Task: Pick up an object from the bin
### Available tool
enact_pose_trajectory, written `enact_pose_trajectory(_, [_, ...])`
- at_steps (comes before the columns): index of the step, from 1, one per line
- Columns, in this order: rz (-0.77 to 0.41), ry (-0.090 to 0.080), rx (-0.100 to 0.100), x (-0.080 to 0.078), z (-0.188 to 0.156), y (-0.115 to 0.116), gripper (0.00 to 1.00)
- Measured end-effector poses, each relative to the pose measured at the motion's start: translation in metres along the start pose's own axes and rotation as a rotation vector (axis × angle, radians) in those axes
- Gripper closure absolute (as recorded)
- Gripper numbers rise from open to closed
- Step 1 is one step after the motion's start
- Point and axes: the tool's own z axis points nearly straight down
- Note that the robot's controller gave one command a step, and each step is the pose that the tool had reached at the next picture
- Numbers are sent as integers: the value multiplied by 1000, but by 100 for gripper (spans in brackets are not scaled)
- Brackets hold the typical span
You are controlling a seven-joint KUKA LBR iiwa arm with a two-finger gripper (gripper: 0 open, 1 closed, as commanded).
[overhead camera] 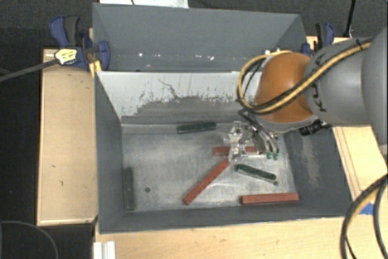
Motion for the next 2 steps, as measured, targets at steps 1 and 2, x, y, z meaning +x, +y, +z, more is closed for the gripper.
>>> enact_pose_trajectory(1, [0, 0, 0, 0, 0, 0, 100])
enact_pose_trajectory(2, [19, 4, 0, -11, -165, 9, 100])
